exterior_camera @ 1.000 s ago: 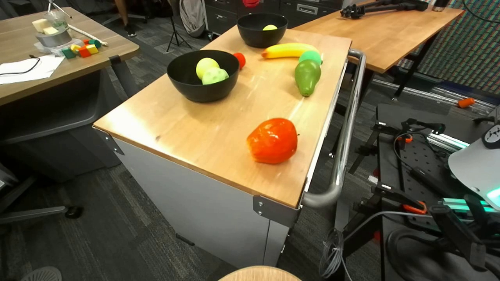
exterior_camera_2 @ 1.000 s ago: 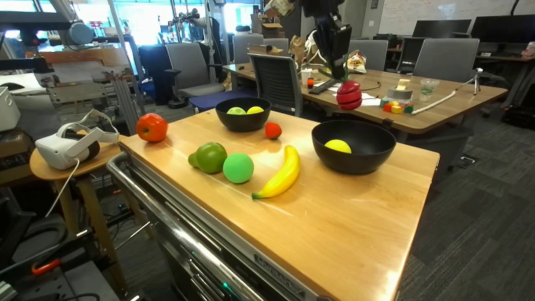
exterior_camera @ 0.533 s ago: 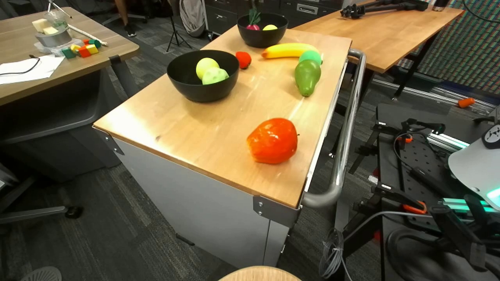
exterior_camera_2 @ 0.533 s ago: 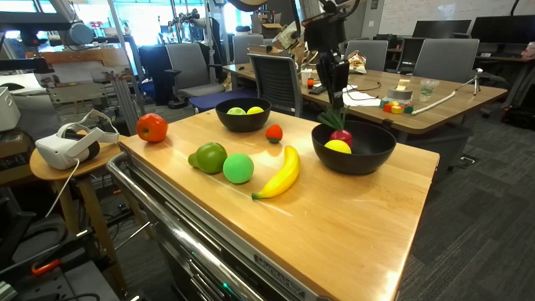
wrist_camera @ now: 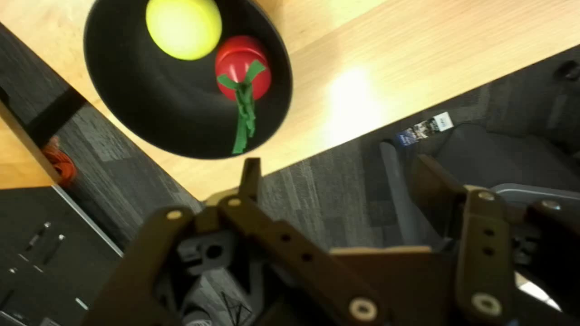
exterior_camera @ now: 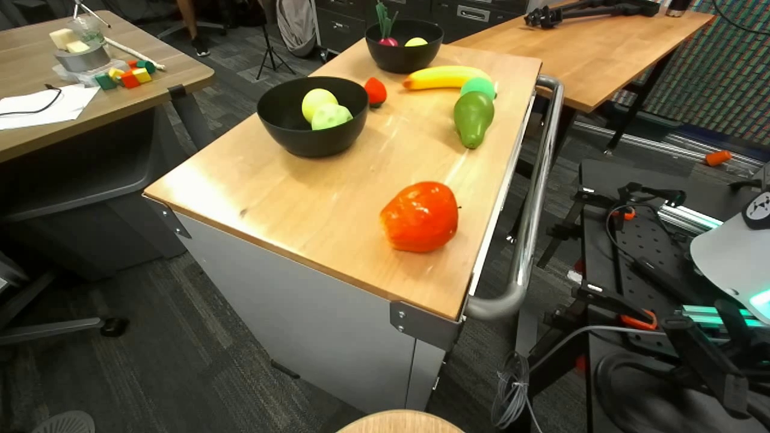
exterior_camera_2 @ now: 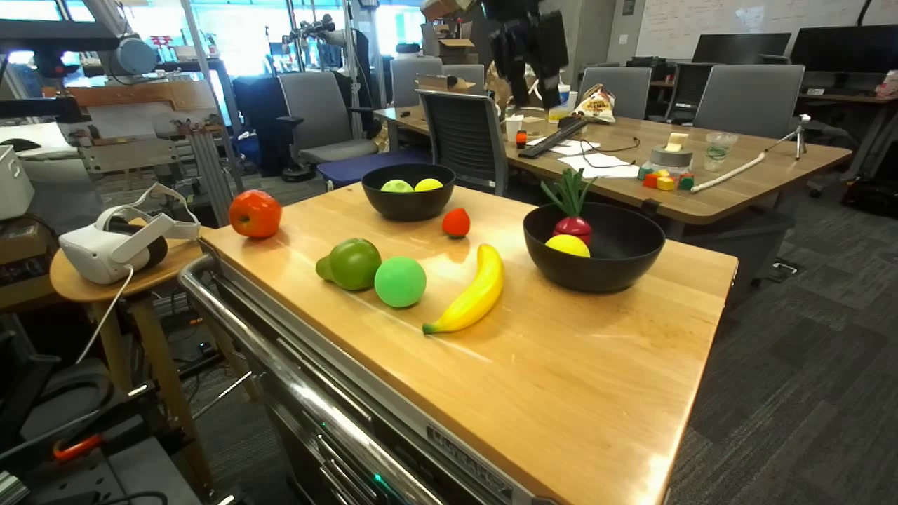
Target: Put the fruits and vegetables in the black bowls
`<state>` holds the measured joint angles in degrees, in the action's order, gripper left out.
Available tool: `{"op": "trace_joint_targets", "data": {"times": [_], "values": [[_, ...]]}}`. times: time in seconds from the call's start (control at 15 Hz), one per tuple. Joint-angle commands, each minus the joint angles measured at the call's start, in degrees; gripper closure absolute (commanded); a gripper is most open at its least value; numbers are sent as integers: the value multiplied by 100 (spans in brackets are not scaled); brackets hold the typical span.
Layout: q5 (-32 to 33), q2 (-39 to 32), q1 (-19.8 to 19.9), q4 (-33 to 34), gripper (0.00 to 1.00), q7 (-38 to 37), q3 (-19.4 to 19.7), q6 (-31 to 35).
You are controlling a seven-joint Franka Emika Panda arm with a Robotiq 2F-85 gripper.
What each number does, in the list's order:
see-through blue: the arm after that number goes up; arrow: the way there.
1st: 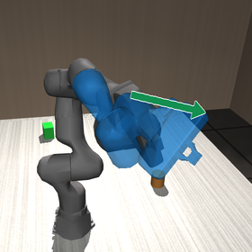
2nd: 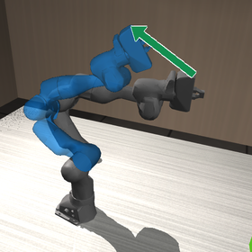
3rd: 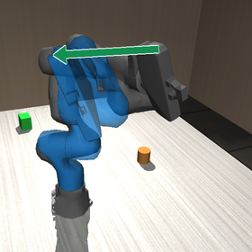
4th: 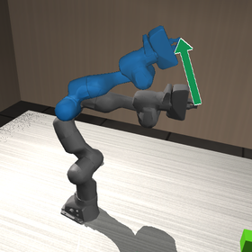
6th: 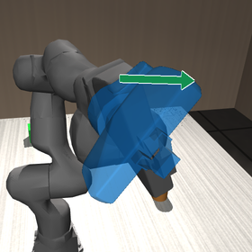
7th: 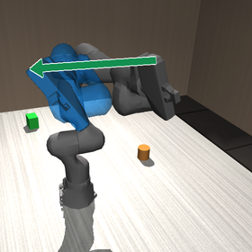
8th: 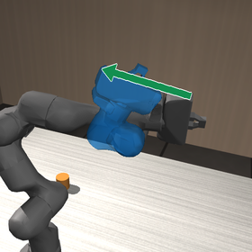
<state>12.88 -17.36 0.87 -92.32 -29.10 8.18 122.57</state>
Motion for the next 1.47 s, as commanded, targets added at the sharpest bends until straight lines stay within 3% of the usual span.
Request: {"op": "trace_joint_targets", "data": {"times": [0.0, 0.13, 0.2, 0.4, 0.47, 0.53, 0.73, 1.0, 1.07, 1.13, 1.4], "values": [[-345, 971, -3, -489, 0, 968, -287, 2], [-671, 1169, -22, -438, 0, 1471, -480, -84], [-409, 815, 4, -211, 0, 1004, -362, -65], [-545, 1086, -18, -320, 0, 1261, -506, -120], [-860, 958, -29, -162, 0, 1544, -581, -644], [-494, 920, -100, -114, 0, 1528, -586, -1111], [-615, 942, -40, -148, 0, 1982, -600, -2159], [-873, 1140, 236, -416, 0, 3197, -486, -3245], [-1068, 1154, 336, -534, 0, 3459, -444, -3221], [-784, 989, 183, -355, 0, 2921, -508, -3071], [-949, 1003, 359, -476, 0, 3358, -431, -3138]]}}
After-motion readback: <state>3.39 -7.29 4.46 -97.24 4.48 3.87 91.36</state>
